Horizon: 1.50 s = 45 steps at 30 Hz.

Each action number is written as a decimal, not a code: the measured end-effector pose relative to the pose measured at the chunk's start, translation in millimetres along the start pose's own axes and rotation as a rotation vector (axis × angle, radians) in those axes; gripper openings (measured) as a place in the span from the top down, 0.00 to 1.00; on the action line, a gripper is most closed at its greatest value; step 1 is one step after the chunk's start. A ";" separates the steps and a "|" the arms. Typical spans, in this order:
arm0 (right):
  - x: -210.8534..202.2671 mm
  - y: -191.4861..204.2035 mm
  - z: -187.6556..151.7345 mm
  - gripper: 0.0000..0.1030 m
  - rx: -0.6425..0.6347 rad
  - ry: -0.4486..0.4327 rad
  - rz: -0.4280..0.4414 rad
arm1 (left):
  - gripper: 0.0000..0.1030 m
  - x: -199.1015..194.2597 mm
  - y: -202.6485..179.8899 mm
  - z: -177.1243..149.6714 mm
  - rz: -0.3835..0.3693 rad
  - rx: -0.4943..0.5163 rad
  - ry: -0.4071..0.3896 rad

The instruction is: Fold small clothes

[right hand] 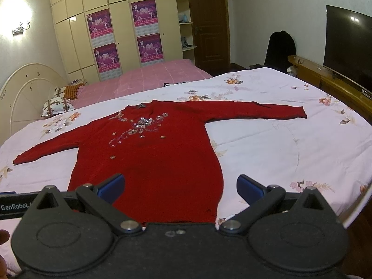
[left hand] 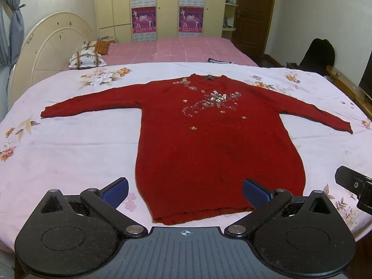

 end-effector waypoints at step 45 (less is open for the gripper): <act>100.0 -70.1 68.0 0.02 0.041 -0.057 -0.078 | 0.00 112.4 -36.1 77.4 0.041 0.039 0.015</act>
Point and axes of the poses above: each gripper's, at about its wrist camera, not at the fingertips, and x roughly the way its jaws point, y to its left, z to its top, the point moved 8 cm from there along x, roughly the way its jaws point, and after that the axes turned 13 degrees about x, right-handed, at the moved point
